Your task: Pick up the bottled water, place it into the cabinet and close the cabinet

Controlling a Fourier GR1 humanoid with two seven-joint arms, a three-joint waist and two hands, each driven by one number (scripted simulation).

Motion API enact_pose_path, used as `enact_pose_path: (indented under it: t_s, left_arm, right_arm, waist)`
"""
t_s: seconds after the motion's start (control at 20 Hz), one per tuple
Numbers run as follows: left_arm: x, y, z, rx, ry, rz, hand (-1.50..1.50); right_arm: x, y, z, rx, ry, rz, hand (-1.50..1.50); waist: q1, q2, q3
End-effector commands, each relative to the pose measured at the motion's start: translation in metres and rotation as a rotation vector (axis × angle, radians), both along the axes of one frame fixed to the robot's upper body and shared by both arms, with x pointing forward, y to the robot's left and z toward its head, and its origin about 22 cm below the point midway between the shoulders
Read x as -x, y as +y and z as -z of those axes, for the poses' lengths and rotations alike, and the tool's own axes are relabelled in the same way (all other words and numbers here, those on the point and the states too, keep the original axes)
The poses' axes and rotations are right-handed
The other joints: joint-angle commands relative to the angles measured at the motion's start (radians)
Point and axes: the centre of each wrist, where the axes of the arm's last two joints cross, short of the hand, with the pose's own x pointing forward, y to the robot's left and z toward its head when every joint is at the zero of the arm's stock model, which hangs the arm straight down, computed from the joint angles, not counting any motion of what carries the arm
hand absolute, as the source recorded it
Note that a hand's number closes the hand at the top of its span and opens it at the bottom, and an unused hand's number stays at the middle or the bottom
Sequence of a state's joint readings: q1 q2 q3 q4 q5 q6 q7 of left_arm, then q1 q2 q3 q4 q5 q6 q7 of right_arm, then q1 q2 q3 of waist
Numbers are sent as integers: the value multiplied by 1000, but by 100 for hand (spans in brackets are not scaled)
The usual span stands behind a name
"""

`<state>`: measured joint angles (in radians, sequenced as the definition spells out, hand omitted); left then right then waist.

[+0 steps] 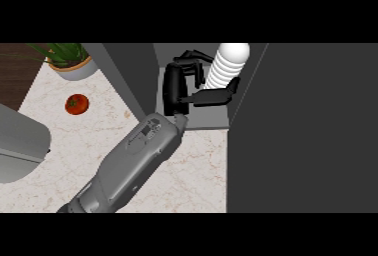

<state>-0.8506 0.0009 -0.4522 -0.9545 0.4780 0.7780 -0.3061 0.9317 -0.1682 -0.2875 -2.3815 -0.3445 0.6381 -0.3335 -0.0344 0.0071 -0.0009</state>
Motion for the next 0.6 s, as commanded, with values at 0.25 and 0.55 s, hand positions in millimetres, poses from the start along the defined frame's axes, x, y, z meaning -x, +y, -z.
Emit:
enact_pose_path:
  t_s: [0.25,0.55]
  left_arm:
    - [-18,28,37,19,11,-76,150]
    - [-44,26,28,-138,-10,-109,150]
  right_arm:
    - [3,10,-22,-68,-49,-48,-150]
    - [-5,5,-20,-56,-49,-59,-150]
  waist:
    - [-5,3,-1]
    - [-12,6,0]
